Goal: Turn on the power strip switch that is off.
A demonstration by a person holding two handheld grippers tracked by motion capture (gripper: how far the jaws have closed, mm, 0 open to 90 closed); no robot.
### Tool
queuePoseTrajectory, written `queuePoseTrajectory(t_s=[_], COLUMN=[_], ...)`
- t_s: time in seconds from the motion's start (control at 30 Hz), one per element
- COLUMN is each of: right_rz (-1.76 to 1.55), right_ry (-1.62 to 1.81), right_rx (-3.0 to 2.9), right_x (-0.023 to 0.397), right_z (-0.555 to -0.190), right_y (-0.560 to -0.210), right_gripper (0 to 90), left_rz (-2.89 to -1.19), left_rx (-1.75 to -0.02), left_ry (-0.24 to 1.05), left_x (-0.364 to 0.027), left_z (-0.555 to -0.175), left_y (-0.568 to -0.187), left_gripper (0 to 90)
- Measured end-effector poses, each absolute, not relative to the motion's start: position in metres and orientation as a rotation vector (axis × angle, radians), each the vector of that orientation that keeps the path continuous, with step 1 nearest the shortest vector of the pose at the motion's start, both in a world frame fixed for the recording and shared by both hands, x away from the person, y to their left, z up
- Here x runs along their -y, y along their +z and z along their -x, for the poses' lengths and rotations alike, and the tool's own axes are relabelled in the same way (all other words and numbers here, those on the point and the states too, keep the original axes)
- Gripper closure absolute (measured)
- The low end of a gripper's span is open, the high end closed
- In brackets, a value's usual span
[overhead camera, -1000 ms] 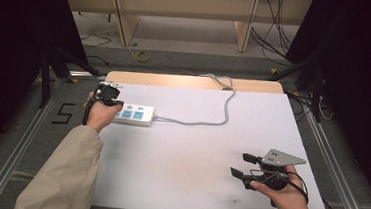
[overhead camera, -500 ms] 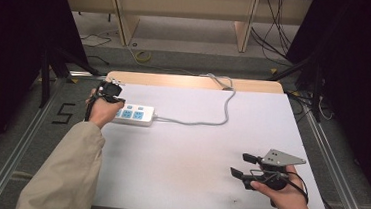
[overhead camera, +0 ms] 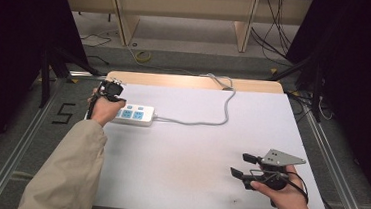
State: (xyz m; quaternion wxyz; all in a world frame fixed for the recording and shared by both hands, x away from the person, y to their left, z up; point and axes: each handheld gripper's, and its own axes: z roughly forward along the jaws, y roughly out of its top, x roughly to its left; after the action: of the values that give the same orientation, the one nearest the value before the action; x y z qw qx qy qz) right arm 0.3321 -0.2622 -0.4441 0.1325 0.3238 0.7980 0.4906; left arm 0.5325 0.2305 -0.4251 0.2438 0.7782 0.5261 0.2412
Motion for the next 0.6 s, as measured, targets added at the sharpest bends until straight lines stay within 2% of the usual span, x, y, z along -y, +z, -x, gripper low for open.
queuePoseTrajectory(t_s=[0.6], right_rz=[-0.94], right_ry=[1.422], right_rx=[-2.316], right_x=[0.262], right_z=[-0.3322], right_y=[-0.4444], right_gripper=[30.7], left_rz=[-2.146], left_rx=[-1.428], left_ry=[0.654], left_x=[-0.2205], left_z=[-0.5429], left_y=[-0.4263], left_gripper=[90.0])
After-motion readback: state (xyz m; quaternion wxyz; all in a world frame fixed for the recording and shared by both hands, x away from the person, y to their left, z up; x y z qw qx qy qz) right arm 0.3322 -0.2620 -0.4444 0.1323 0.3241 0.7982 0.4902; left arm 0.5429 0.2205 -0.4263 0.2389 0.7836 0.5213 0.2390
